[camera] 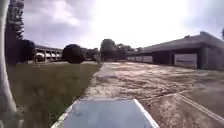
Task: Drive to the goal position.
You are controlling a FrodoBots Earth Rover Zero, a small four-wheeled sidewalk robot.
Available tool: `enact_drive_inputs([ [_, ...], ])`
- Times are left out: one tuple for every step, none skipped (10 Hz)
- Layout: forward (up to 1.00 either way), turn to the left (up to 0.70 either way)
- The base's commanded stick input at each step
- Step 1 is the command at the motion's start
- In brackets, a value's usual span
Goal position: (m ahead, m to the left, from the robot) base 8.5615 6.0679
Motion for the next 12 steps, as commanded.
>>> enact_drive_inputs([
  [0.70, 0.00],
  [0.70, 0.00],
  [0.70, 0.00],
  [0.70, 0.00],
  [0.70, 0.00],
  [0.70, 0.00],
  [0.70, 0.00],
  [0.70, 0.00],
  [0.70, 0.00],
  [0.70, 0.00],
  [0.70, 0.00],
  [0.70, 0.25],
])
